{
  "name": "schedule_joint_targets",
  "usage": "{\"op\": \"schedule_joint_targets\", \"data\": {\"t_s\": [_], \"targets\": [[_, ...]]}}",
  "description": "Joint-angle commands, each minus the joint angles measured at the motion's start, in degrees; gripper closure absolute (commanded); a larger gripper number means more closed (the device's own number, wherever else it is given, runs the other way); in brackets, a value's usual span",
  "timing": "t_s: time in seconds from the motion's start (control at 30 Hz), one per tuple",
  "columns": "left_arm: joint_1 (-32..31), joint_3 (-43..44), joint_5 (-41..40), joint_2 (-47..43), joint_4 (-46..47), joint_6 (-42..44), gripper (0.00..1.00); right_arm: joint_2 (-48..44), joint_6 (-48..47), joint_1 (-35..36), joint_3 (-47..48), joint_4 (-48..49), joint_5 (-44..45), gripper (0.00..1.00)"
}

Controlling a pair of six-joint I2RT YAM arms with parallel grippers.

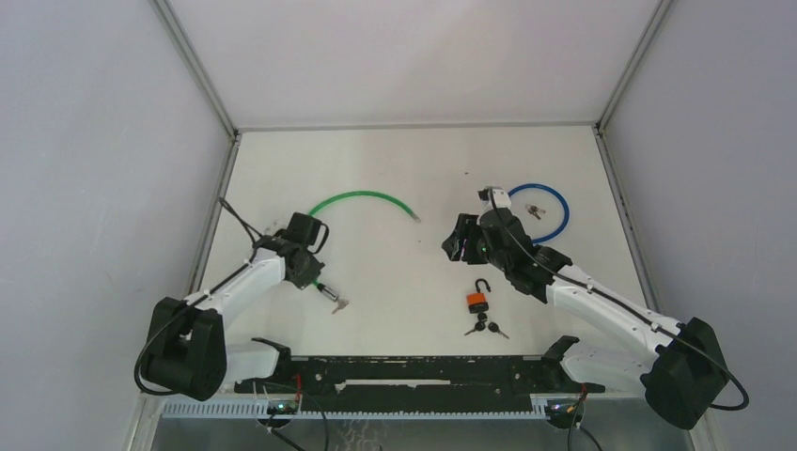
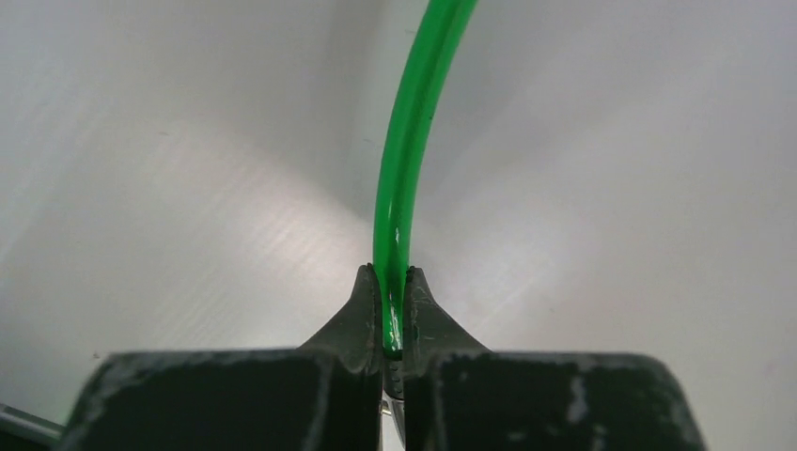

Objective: Lock with the key
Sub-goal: Pick up the lock from the center of the board.

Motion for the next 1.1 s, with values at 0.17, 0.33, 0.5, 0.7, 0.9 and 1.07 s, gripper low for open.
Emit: {"op": "schedule_joint_targets", "data": {"t_s": [0.17,0.33,0.5,0.7,0.9,1.07], "targets": [[-15.23,10.91,-7.85,2.09,-1.1,3.43,1.0,3.54,-1.11,-0.98,2.13,2.52,-3.32,0.37],[-18.95,13.54,-10.33,3.93,-1.41,4.31,1.0,8.59,-2.76,-2.26,4.88,0.94,-8.14,0.38],[-20.12,12.25,-9.73,2.02,3.07,10.69,1.0,14.7,-4.08,-3.44,7.46,-0.65,-9.21,0.41],[-20.17,11.66,-10.49,0.14,3.84,11.7,1.0,17.39,-6.68,-4.1,8.91,2.29,-16.47,0.37],[-20.11,11.69,-12.19,-1.34,2.36,10.84,1.0,18.22,-1.65,-0.86,7.86,13.53,-28.23,0.32],[-20.26,13.02,-8.49,-2.36,0.92,8.2,1.0,21.1,2.81,5.19,6.11,30.51,-34.57,0.28]]}}
